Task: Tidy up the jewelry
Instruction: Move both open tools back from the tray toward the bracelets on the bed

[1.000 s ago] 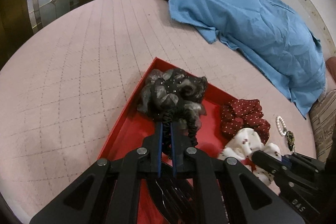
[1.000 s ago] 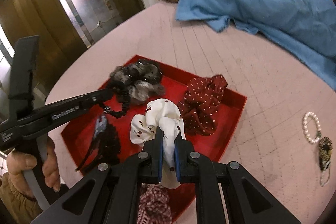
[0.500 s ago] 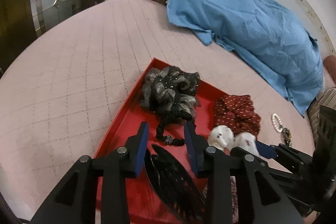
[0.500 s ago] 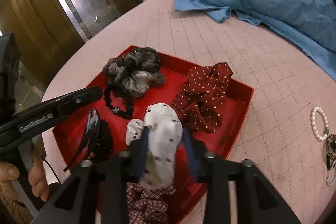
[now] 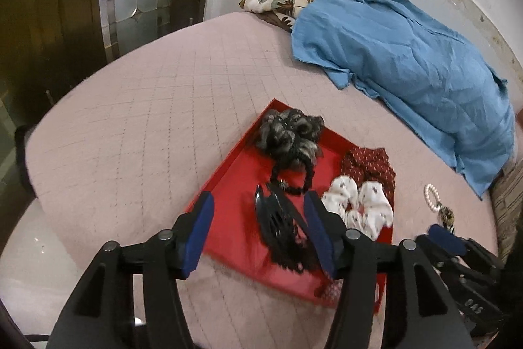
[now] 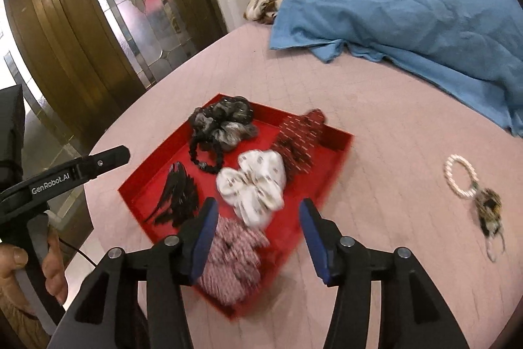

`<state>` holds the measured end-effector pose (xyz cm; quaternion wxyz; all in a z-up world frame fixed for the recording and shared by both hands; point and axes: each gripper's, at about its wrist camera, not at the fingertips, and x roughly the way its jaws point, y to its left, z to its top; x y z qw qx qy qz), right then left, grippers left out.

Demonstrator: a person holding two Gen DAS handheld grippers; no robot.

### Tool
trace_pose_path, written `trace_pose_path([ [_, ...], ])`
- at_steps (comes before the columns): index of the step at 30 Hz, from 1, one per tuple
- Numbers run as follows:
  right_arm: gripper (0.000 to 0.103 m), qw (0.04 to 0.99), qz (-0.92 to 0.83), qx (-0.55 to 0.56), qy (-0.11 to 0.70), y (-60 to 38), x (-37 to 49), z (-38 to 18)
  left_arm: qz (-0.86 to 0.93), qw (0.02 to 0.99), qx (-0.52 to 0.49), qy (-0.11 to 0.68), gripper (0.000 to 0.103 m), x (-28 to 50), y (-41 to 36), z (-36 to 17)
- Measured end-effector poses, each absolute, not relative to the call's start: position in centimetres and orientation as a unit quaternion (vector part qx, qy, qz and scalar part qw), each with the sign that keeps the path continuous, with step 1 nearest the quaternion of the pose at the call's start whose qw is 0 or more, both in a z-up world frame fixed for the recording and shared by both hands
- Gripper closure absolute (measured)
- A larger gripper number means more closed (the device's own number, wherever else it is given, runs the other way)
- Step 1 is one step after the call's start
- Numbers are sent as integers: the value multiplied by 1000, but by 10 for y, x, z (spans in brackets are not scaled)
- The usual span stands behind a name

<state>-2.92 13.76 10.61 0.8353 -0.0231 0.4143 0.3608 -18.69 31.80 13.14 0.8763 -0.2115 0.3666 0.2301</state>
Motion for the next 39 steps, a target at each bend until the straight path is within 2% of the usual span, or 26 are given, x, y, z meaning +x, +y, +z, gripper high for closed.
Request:
trace_pose_path([
  [6, 46, 851, 326, -9, 411, 84, -52, 104, 235, 882, -188, 363, 37, -200, 286, 136],
  [23, 44, 873, 204, 72, 436, -72, -73, 75, 189, 896, -132, 380, 37, -204, 209, 148],
  [39, 44, 876, 155, 105, 445, -131, -52, 54, 100, 894, -104, 424, 36, -167, 136, 131],
])
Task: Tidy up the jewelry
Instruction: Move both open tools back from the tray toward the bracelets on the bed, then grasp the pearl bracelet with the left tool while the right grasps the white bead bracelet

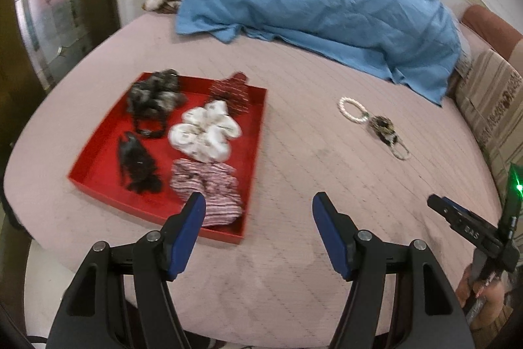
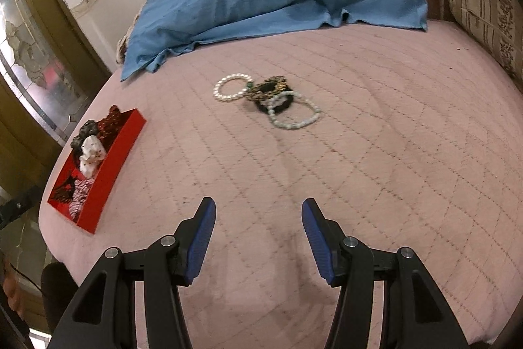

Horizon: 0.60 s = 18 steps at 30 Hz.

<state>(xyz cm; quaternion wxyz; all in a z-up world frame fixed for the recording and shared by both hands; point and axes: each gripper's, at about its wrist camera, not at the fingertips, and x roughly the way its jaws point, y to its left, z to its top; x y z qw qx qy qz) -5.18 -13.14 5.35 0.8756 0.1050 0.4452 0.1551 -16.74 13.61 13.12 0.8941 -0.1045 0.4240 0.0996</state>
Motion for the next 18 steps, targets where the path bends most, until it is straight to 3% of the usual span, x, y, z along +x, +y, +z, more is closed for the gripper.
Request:
trace_pose_path([
  [18, 44, 880, 135, 83, 447, -162, 36, 29, 49, 890, -119, 437, 36, -32, 83, 99],
])
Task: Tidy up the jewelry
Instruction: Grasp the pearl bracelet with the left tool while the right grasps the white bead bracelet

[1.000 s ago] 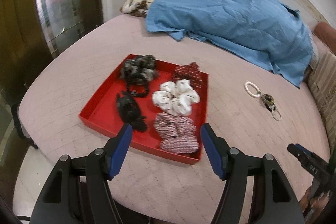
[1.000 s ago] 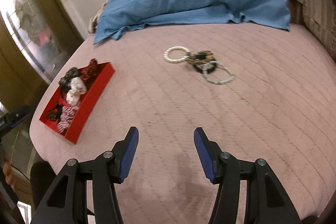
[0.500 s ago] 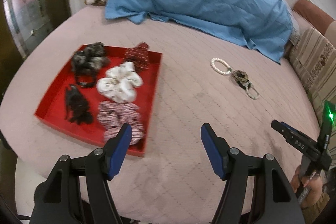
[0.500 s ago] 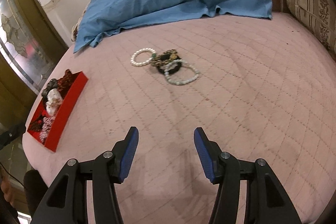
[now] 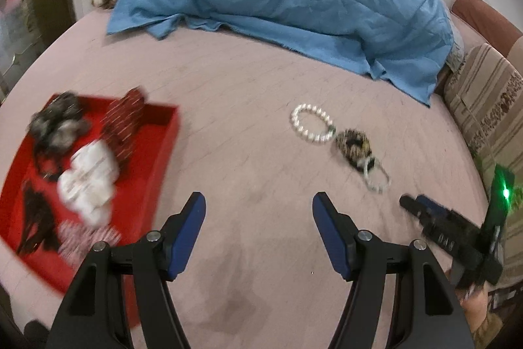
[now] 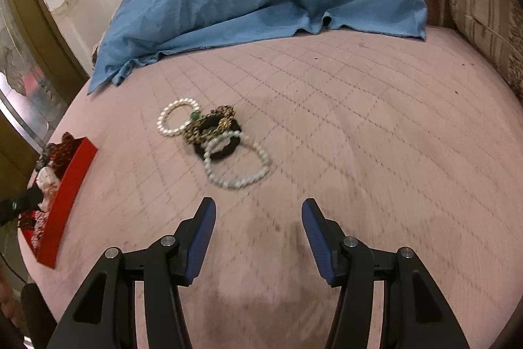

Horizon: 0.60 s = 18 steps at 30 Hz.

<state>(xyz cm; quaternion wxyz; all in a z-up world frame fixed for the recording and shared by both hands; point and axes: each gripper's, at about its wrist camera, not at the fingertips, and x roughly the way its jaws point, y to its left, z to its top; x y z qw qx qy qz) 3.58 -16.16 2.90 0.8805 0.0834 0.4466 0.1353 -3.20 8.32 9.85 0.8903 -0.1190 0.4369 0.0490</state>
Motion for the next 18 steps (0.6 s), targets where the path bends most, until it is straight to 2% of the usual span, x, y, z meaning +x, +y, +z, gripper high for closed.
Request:
trace_pose_path([
  [1, 45, 881, 137, 78, 447, -160, 41, 27, 49, 890, -121, 437, 36, -22, 82, 96],
  [5, 62, 879, 147, 50, 451, -149, 60, 19, 50, 889, -126, 438, 36, 27, 77, 79],
  [7, 65, 878, 149, 40, 454, -145, 67, 14, 50, 885, -119, 447, 36, 50, 75, 70],
  [14, 65, 879, 154, 26, 451, -138, 85, 9, 35, 877, -110, 466, 37, 104, 71, 43],
  [18, 65, 880, 152, 20, 449, -134, 89, 8, 23, 875, -100, 472, 43, 120, 67, 33],
])
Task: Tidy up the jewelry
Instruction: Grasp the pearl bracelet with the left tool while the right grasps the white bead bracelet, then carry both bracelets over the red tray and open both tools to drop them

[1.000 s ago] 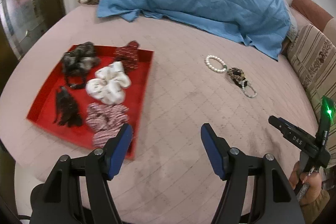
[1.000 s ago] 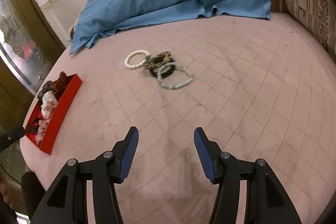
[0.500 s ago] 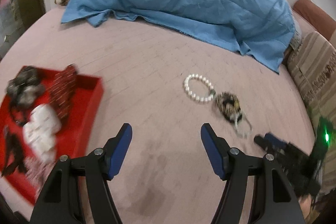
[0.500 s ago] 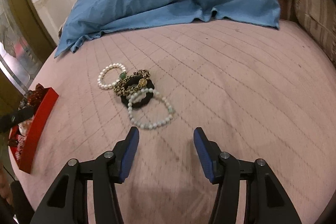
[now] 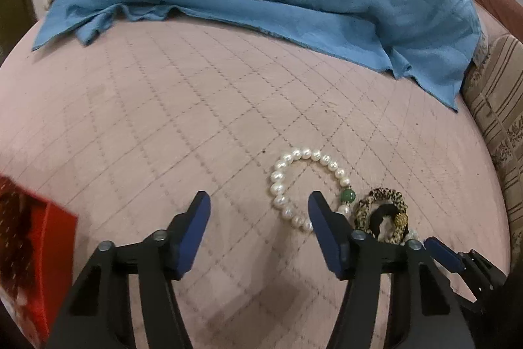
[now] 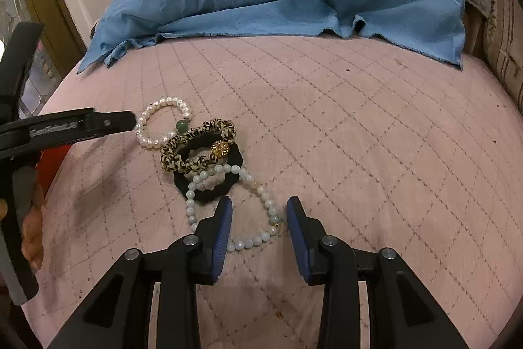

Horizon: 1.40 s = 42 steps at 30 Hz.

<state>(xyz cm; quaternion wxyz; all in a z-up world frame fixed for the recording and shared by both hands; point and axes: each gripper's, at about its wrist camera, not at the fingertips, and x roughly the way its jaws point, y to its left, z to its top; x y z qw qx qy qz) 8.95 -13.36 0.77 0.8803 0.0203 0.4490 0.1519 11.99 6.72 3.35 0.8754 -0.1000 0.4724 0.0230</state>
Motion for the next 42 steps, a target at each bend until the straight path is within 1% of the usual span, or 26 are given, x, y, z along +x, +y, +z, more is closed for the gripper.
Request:
trace_pose_path([
  [4, 65, 881, 151, 12, 449, -130, 95, 7, 30, 879, -81, 469, 43, 129, 60, 29],
  [7, 69, 881, 149, 13, 448, -129, 97, 5, 41, 882, -67, 465, 43, 131, 54, 26],
  [8, 73, 882, 149, 14, 448, -129, 97, 5, 44, 883, -58, 464, 49, 130, 51, 25],
  [9, 76, 882, 149, 15, 447, -129, 98, 5, 51, 884, -40, 464, 68, 129, 46, 24],
  [10, 84, 882, 151, 17, 447, -129, 98, 5, 52, 885, -19, 463, 75, 128, 41, 23],
  [11, 93, 881, 154, 24, 447, -131, 98, 4, 47, 885, -12, 463, 89, 125, 38, 23],
  [12, 95, 879, 157, 31, 448, -133, 98, 4, 45, 883, -8, 468, 94, 123, 36, 24],
  [17, 96, 869, 163, 80, 460, -145, 85, 4, 44, 876, -17, 479, 94, 98, 41, 29],
  [24, 96, 870, 154, 63, 463, -151, 29, 10, 26, 877, -55, 477, 94, 27, 53, 45],
  [28, 96, 872, 145, 79, 462, -159, -1, 17, 14, 884, -66, 463, 94, -12, 52, 62],
  [36, 96, 889, 145, 105, 421, -166, -42, 60, -5, 903, -76, 422, 94, -84, 52, 105],
  [42, 96, 900, 157, 107, 393, -157, -68, 89, -4, 911, -94, 402, 94, -120, 65, 126],
])
